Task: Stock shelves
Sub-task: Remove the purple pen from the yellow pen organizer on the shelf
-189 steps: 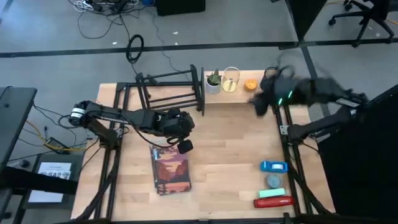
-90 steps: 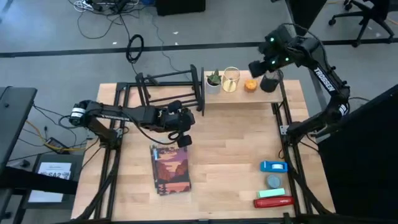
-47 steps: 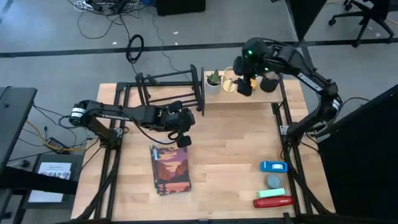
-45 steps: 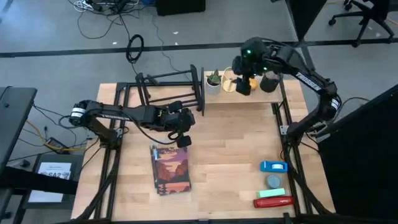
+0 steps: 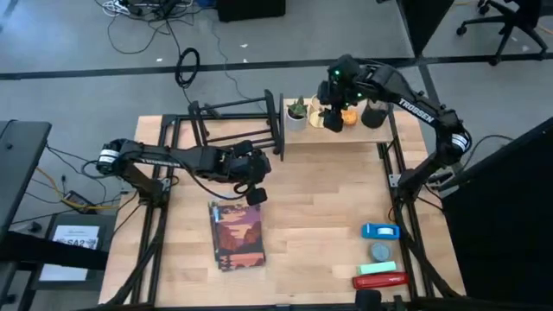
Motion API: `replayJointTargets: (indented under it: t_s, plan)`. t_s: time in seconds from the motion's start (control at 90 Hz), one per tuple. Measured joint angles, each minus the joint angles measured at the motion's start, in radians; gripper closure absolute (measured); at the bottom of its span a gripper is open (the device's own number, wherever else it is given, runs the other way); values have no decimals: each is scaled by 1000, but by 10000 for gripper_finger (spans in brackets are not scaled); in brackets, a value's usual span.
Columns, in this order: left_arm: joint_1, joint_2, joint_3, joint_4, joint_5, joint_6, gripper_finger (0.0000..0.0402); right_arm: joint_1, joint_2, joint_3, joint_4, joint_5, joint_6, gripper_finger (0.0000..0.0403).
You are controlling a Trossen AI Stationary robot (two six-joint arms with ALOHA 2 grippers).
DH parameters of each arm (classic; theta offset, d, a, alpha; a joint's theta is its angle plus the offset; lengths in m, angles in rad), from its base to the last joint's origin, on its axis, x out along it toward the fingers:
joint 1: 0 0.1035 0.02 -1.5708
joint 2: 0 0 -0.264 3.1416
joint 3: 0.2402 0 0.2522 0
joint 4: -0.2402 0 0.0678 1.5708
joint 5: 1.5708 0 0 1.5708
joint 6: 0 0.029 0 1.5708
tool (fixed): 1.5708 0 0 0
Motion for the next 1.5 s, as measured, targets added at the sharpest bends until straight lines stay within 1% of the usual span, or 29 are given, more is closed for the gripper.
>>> replayJointTargets:
  t_s: [0.111,0.267,0.378,0.533,0.578,0.889,1.011,1.189,1.311,1.356,1.411,1.5]
  plan:
    - [0,0,0,0,0,-3,402,-1,0,-26,34,-4,4,263]
    - [0,0,0,-1,0,-4,402,-6,4,-41,37,-1,20,292]
    - [0,0,0,-1,0,-4,402,-5,3,-41,47,-3,31,325]
    - [0,0,0,-1,0,-4,402,-5,1,-39,56,-22,31,382]
    - [0,0,0,-1,0,-4,402,-5,0,-37,57,-23,33,391]
    - [0,0,0,0,0,-4,402,-10,3,52,33,-20,69,399]
    - [0,0,0,0,0,-4,402,-9,3,101,29,26,79,401]
    - [0,0,0,-1,0,-4,402,-8,3,218,22,82,79,401]
    - [0,-5,0,-5,-13,1,402,-6,3,341,-12,83,114,402]
    - [0,-11,0,-7,-29,0,402,-2,3,388,-27,66,147,402]
    - [0,-29,0,-12,-59,-1,402,5,2,440,-41,13,205,402]
    - [0,-71,4,-17,-71,-8,402,17,0,494,-74,-144,343,402]
